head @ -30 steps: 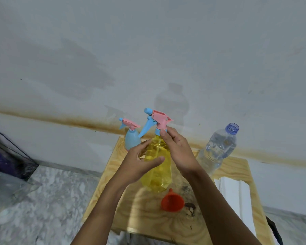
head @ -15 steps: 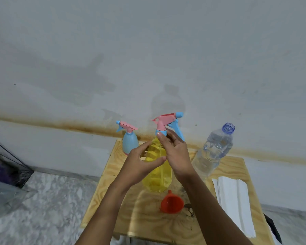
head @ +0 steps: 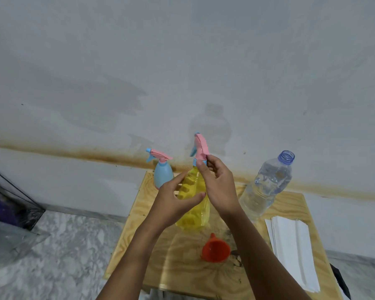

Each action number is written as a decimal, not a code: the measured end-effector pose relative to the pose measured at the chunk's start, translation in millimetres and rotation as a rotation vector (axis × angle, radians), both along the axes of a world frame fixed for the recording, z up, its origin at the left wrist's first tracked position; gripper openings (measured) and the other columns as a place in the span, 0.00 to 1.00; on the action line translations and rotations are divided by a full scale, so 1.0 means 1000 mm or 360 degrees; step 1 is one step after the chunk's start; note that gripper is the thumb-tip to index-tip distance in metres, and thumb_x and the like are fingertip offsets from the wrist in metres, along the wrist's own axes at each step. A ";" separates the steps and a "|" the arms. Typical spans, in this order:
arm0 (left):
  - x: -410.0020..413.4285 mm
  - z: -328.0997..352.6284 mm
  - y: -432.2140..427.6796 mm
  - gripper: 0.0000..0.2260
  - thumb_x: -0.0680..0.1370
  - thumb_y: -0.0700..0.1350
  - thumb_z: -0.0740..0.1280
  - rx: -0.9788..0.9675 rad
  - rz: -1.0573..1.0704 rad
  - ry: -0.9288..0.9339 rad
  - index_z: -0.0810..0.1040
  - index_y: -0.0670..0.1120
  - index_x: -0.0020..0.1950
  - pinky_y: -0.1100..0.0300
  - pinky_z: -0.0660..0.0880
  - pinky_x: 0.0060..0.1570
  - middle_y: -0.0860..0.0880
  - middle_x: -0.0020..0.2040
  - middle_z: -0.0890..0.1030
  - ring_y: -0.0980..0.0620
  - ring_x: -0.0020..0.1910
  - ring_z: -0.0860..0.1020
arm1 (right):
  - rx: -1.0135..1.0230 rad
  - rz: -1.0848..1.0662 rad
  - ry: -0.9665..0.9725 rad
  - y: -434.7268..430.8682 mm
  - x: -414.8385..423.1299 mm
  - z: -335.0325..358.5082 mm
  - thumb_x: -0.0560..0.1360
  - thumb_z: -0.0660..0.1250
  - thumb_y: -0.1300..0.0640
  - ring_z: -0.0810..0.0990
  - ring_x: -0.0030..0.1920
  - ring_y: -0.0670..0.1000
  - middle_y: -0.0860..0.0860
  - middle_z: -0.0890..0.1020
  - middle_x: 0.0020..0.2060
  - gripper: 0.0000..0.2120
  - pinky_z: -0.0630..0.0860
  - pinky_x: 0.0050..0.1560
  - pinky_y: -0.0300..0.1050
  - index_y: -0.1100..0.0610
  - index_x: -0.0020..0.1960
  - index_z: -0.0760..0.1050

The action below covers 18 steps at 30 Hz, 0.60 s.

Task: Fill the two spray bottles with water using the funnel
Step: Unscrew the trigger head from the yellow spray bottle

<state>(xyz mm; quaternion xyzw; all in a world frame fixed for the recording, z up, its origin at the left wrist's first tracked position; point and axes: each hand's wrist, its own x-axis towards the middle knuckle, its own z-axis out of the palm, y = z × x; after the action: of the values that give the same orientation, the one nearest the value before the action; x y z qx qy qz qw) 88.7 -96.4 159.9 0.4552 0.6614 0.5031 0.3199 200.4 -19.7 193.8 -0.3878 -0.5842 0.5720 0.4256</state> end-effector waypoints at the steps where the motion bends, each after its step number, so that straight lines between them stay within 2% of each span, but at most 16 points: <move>1: -0.001 -0.002 0.000 0.25 0.70 0.53 0.77 0.0001 0.0001 0.0002 0.77 0.59 0.65 0.56 0.81 0.51 0.60 0.50 0.83 0.63 0.53 0.79 | 0.0001 0.0023 -0.0012 0.000 0.000 -0.001 0.79 0.66 0.51 0.81 0.51 0.38 0.42 0.83 0.50 0.12 0.76 0.50 0.32 0.52 0.62 0.76; 3: 0.000 -0.005 0.000 0.25 0.69 0.54 0.77 -0.0007 0.0005 0.0025 0.76 0.60 0.65 0.57 0.81 0.52 0.62 0.51 0.83 0.63 0.54 0.78 | 0.0002 0.0033 -0.0045 -0.002 -0.001 -0.001 0.80 0.64 0.50 0.81 0.54 0.40 0.42 0.83 0.51 0.12 0.76 0.51 0.33 0.52 0.62 0.76; 7: -0.001 -0.014 0.001 0.37 0.65 0.62 0.75 -0.0046 0.0016 0.0089 0.71 0.57 0.73 0.58 0.78 0.57 0.59 0.61 0.79 0.60 0.61 0.76 | 0.0116 -0.0048 -0.0189 -0.004 -0.003 -0.001 0.75 0.72 0.48 0.81 0.51 0.41 0.43 0.83 0.51 0.16 0.78 0.53 0.38 0.52 0.60 0.77; 10: 0.000 -0.015 -0.001 0.31 0.68 0.56 0.77 -0.0046 0.0012 0.0045 0.73 0.59 0.69 0.68 0.75 0.53 0.63 0.57 0.79 0.68 0.57 0.75 | 0.0160 -0.0022 -0.0257 -0.003 -0.001 -0.001 0.75 0.71 0.47 0.81 0.49 0.44 0.44 0.83 0.48 0.15 0.79 0.51 0.41 0.52 0.59 0.79; 12: 0.001 -0.016 -0.003 0.25 0.69 0.51 0.78 -0.0068 0.0005 0.0014 0.73 0.63 0.62 0.72 0.74 0.48 0.64 0.52 0.79 0.72 0.53 0.74 | 0.0181 -0.0024 -0.0228 -0.002 0.002 0.001 0.77 0.69 0.50 0.80 0.45 0.41 0.43 0.83 0.44 0.10 0.76 0.48 0.38 0.52 0.56 0.80; 15: 0.002 -0.026 -0.004 0.22 0.68 0.51 0.79 -0.0094 0.0001 -0.0011 0.74 0.61 0.58 0.67 0.77 0.50 0.61 0.50 0.80 0.67 0.52 0.77 | 0.0190 -0.0055 -0.0119 0.000 0.008 0.007 0.80 0.67 0.54 0.77 0.39 0.37 0.43 0.80 0.39 0.04 0.72 0.43 0.30 0.52 0.52 0.79; 16: 0.002 -0.029 -0.004 0.22 0.68 0.49 0.79 -0.0098 -0.0006 -0.0035 0.75 0.61 0.57 0.66 0.77 0.49 0.61 0.49 0.81 0.66 0.52 0.77 | 0.0205 -0.0051 -0.0108 0.001 0.009 0.009 0.80 0.66 0.54 0.77 0.40 0.40 0.47 0.80 0.39 0.05 0.73 0.43 0.31 0.53 0.53 0.79; 18: 0.004 -0.038 -0.004 0.22 0.67 0.47 0.80 -0.0103 -0.0011 -0.0063 0.75 0.61 0.55 0.63 0.79 0.49 0.62 0.48 0.81 0.64 0.50 0.79 | 0.0211 -0.0036 -0.0104 0.003 0.013 0.011 0.80 0.65 0.53 0.79 0.43 0.51 0.55 0.81 0.43 0.05 0.77 0.48 0.41 0.52 0.53 0.79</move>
<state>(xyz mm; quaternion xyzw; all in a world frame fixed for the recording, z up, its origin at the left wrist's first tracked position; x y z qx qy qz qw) 92.4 -100.5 121.7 0.4368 0.6692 0.4893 0.3492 213.4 -16.4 204.8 -0.3840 -0.6299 0.5141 0.4375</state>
